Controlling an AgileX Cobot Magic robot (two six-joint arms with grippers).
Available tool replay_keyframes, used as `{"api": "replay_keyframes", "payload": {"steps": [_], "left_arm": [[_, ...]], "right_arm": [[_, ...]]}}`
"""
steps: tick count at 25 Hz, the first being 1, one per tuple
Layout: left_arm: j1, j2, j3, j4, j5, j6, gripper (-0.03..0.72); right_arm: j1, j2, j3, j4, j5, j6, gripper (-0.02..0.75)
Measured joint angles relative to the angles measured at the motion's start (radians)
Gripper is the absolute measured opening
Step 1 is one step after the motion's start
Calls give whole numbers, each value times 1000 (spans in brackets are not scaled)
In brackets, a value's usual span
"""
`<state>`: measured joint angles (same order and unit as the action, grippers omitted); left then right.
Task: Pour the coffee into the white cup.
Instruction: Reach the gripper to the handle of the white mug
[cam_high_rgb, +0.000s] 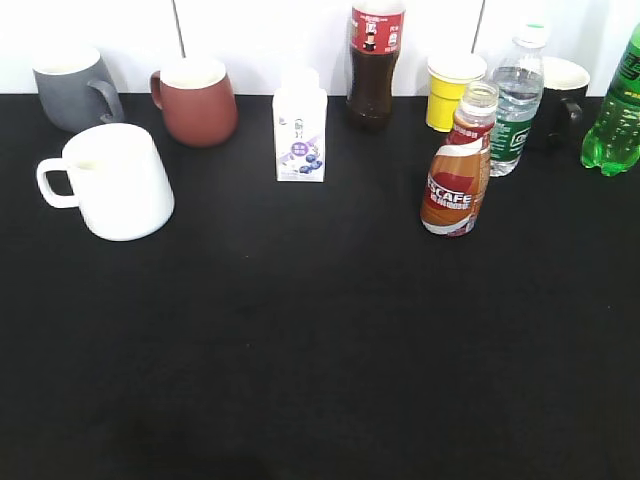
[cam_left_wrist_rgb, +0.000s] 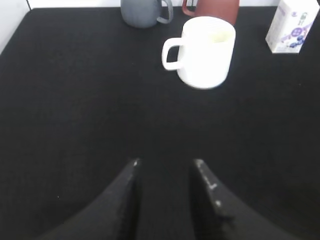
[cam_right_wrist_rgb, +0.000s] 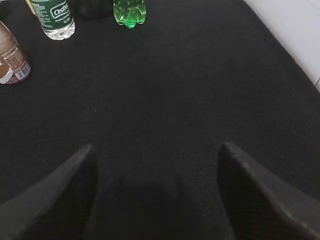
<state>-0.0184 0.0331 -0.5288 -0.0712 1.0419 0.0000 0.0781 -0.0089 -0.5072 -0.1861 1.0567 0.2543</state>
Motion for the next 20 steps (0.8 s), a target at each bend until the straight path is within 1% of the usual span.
{"api": "replay_keyframes", "payload": {"steps": [3,4,5,7,10,12,15,16,18,20], "left_arm": [[0,151,-41,-6,-160,0,390],[0,220,-46,-16,-232,0,412],[0,296,-46,-35,-313,31,421],[0,432,-46,-56,-513,74,424],[0,589,-35,-60,-792,78,425],[-11,672,53,-62,-987,78,426],[-76,784,230,-71,-1290,78,426],[-105,864,261,-70,-1386,78,426],[-154,989,270,-69,-1507,78,426],[-170,1158,272,-66,-1637,78,425]], "right_arm": [[0,0,0,0,0,0,565],[0,0,0,0,0,0,565],[0,0,0,0,0,0,565],[0,0,0,0,0,0,565],[0,0,0,0,0,0,565],[0,0,0,0,0,0,565],[0,0,0,0,0,0,565],[0,0,0,0,0,0,565],[0,0,0,0,0,0,565],[0,0,0,0,0,0,565]]}}
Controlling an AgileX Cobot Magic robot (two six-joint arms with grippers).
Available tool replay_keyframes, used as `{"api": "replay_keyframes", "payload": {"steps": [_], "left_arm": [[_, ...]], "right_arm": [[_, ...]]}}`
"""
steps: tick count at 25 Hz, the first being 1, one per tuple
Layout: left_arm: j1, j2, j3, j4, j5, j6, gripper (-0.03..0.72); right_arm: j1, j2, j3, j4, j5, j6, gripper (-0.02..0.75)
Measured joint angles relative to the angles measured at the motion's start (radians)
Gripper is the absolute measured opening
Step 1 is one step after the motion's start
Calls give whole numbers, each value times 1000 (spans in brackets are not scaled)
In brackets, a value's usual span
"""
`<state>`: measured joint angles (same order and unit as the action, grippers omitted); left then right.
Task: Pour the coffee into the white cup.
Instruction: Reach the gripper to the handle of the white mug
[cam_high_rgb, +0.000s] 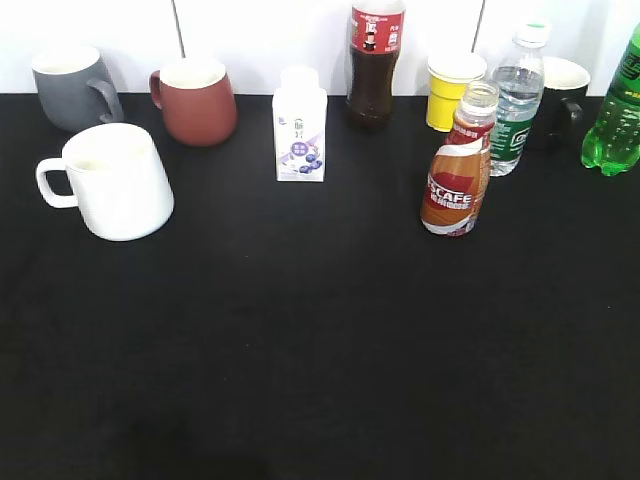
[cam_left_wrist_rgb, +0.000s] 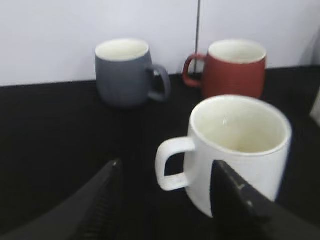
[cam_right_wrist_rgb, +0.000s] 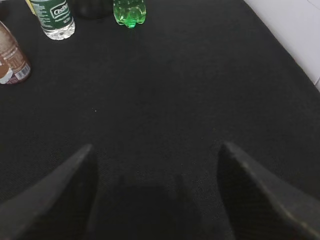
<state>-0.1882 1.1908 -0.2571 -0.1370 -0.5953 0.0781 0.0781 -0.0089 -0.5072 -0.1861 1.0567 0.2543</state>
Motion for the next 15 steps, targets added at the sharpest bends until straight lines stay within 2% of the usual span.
{"api": "replay_keyframes", "payload": {"steps": [3,6,15], "left_arm": [[0,235,0,11,-244,-2,420],[0,341,0,14,-328,-36,419],[0,519,-126,12,-393,-42,398]], "right_arm": [[0,0,0,0,0,0,565],[0,0,0,0,0,0,565],[0,0,0,0,0,0,565]]}}
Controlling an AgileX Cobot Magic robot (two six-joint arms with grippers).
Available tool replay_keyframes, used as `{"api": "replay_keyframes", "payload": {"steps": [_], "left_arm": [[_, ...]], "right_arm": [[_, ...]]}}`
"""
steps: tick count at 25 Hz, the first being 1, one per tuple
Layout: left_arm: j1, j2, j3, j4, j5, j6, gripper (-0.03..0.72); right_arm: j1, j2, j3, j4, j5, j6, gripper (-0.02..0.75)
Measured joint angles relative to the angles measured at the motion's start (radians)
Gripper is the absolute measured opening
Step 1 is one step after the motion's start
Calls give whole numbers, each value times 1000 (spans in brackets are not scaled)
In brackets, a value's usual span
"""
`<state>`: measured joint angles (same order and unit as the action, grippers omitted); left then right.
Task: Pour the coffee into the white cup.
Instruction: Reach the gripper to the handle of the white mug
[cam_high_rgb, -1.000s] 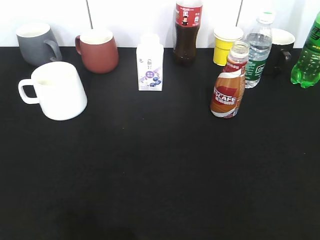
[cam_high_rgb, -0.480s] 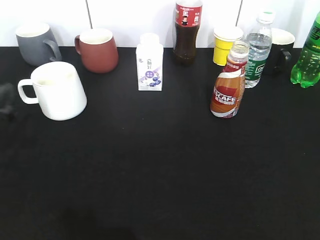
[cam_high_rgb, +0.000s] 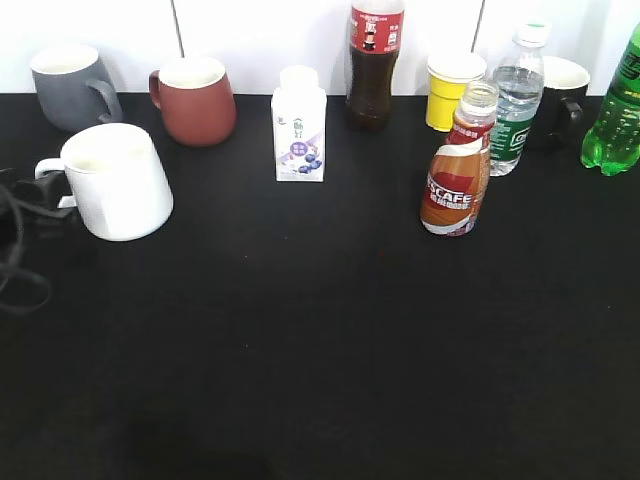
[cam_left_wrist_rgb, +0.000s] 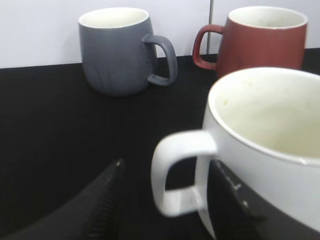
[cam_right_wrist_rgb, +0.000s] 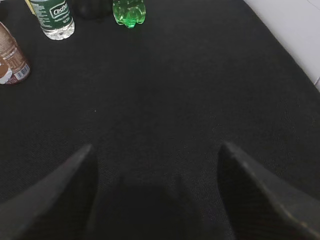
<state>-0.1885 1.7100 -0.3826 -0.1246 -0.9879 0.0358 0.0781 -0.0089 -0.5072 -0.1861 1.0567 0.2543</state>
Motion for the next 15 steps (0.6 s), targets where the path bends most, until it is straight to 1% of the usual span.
{"api": "replay_keyframes", "payload": {"steps": [2,6,11,13,14,15], "left_arm": [[0,26,-26,-11,1,0,395],[25,68,-57,-7,1,0,386],[27,155,-116,-5,-27,0,385],[50,207,-161,19,-53,0,379],[66,231,-188,40,-69,0,347],[74,252,-217,49,-78,0,270]], "right_arm": [[0,0,0,0,0,0,565],[0,0,0,0,0,0,565],[0,0,0,0,0,0,565],[0,0,0,0,0,0,565],[0,0,0,0,0,0,565],[0,0,0,0,0,0,565]]}}
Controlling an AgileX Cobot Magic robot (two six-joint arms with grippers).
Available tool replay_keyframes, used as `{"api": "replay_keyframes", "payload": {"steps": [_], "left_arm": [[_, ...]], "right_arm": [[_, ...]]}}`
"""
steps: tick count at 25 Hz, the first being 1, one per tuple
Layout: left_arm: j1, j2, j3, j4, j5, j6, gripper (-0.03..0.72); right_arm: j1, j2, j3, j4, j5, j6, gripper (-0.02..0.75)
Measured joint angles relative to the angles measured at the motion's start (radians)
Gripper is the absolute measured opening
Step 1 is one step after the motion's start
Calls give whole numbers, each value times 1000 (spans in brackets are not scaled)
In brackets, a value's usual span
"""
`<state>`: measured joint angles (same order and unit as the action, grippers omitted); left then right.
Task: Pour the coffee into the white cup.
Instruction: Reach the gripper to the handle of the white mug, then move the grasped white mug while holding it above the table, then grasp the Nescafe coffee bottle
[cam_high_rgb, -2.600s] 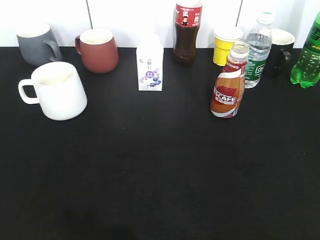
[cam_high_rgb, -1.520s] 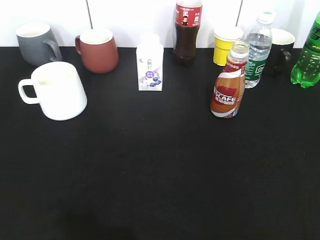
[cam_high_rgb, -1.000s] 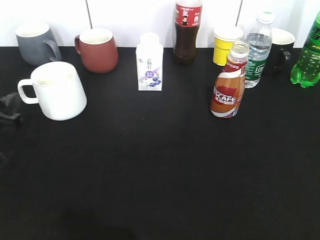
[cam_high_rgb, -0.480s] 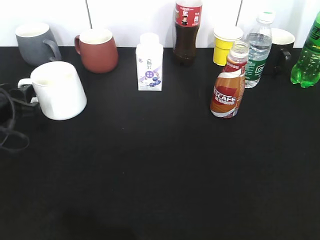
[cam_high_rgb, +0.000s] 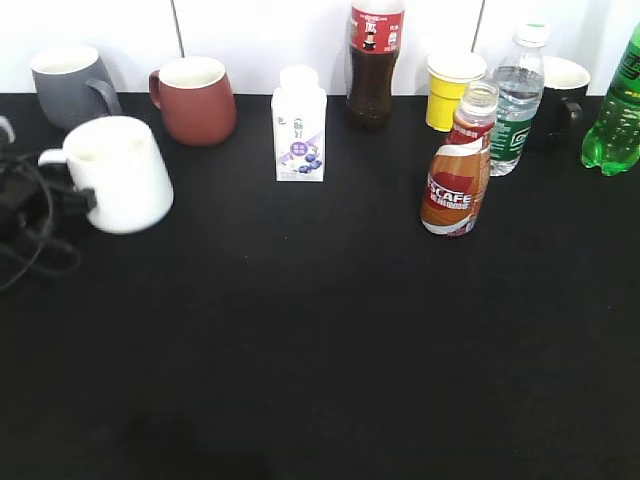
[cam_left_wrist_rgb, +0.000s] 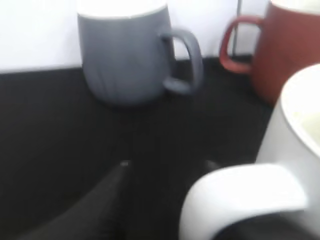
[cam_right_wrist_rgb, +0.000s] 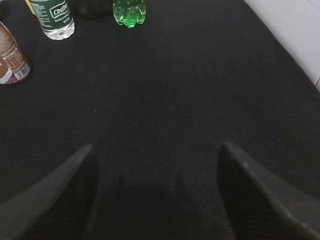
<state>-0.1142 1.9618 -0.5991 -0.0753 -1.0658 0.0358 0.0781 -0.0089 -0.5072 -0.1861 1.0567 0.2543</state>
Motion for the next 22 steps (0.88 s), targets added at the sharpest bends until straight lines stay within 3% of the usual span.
{"api": "replay_keyframes", "payload": {"steps": [2,3,7,9,12,14,20,22], "left_arm": [[8,16,-24,34,-5,0,68],[8,15,-25,48,-11,0,52],[10,-42,-9,136,-1,-17,48],[10,-146,14,265,1,-114,47],[11,-261,15,572,31,-272,45],[10,-300,15,681,34,-316,45],[-65,-305,15,732,48,-326,45],[-65,-305,15,731,50,-331,45]], "right_arm": [[0,0,0,0,0,0,565],[0,0,0,0,0,0,565],[0,0,0,0,0,0,565],[0,0,0,0,0,0,565],[0,0,0,0,0,0,565],[0,0,0,0,0,0,565],[0,24,-7,0,-23,-7,565],[0,150,-20,17,-175,-14,565]]}}
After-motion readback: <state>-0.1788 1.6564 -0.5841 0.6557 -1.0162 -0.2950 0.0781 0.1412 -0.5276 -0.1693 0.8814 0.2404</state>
